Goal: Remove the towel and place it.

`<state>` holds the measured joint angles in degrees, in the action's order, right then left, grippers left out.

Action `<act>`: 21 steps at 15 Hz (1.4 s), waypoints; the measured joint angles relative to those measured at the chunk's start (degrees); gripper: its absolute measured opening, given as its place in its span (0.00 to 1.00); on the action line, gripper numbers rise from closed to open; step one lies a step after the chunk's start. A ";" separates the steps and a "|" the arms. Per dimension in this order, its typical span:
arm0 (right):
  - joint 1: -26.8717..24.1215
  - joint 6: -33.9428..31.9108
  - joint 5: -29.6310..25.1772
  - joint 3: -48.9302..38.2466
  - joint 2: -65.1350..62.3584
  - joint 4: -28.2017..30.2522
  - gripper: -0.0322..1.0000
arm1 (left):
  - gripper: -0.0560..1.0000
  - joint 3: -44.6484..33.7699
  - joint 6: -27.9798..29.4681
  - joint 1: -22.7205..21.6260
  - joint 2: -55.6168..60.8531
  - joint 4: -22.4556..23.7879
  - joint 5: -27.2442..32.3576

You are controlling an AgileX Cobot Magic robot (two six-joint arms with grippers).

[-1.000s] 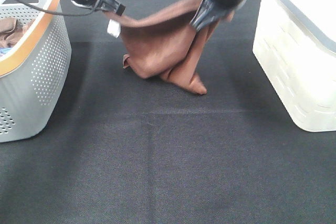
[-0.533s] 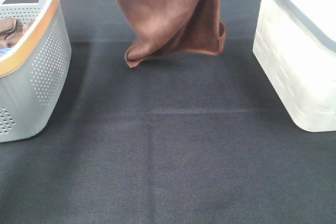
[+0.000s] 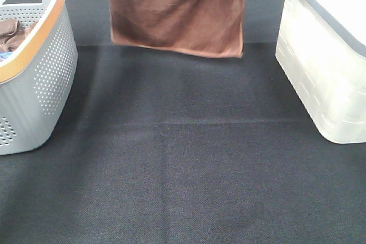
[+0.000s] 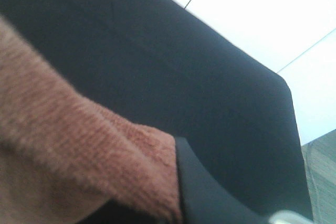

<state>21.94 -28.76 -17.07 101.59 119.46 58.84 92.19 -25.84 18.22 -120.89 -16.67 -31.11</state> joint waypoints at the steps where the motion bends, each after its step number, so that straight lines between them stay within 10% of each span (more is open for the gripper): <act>1: -1.15 -2.98 1.03 2.98 1.72 -0.23 0.03 | 0.05 0.00 -0.06 0.00 -1.26 0.23 -0.23; 5: -1.66 -1.95 -4.93 3.44 3.04 -9.11 0.03 | 0.05 0.00 -0.06 0.06 -2.12 0.97 17.07; 9: -1.72 30.65 -22.29 3.61 3.04 -40.28 0.03 | 0.05 0.00 -0.29 0.06 1.32 1.20 40.34; 11: -1.72 36.90 -30.77 3.72 3.04 -51.22 0.03 | 0.05 0.00 -0.29 0.29 4.01 1.26 54.60; 21: -1.72 36.78 -51.85 3.72 3.04 -58.84 0.03 | 0.05 0.00 4.98 0.97 4.30 -0.52 83.77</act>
<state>20.23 8.02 -68.93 105.31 122.50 0.00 92.19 -20.86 19.19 -116.60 -17.19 52.65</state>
